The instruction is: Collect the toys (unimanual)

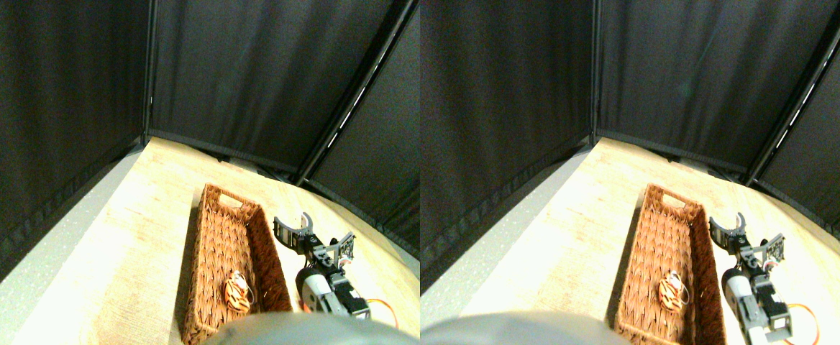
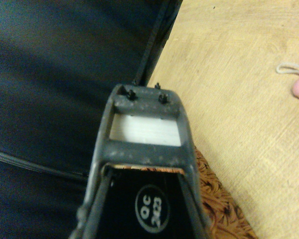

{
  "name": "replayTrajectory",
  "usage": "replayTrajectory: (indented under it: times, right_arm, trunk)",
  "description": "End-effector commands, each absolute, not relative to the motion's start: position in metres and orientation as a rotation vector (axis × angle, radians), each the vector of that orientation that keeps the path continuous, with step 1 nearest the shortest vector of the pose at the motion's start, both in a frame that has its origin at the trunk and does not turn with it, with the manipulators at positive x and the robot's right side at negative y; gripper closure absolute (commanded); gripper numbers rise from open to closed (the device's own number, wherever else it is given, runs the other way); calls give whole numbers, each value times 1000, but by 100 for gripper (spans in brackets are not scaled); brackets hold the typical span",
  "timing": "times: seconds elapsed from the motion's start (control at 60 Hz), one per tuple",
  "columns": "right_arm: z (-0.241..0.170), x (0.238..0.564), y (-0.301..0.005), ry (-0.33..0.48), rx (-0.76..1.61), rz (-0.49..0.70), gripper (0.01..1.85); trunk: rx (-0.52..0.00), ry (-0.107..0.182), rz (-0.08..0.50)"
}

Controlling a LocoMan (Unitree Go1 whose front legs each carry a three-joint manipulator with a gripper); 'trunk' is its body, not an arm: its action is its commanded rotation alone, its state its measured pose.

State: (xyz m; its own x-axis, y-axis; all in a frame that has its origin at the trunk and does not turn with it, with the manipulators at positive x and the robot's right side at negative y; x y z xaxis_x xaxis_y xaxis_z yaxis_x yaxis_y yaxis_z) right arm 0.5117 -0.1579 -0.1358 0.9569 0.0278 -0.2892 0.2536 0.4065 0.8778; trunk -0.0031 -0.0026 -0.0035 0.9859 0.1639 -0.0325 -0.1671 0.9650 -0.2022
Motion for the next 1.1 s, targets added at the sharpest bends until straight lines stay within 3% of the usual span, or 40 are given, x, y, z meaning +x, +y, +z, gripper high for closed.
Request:
replayTrajectory:
  times: [0.017,0.25,0.517,0.667,0.933,1.1]
  right_arm:
    - [-124,513,-204,133,1138,-142,140]
    - [-134,500,-228,43,1062,-181,149]
    - [-159,476,-251,15,1117,-308,134]
    - [-174,468,-254,18,1140,-344,132]
    - [-208,462,-254,114,1260,-391,124]
    - [-222,458,-256,89,1255,-473,110]
  trunk:
    - [-172,35,92]
    - [-150,42,56]
    - [-138,54,47]
    - [-135,56,46]
    - [-133,60,50]
    - [-128,64,53]
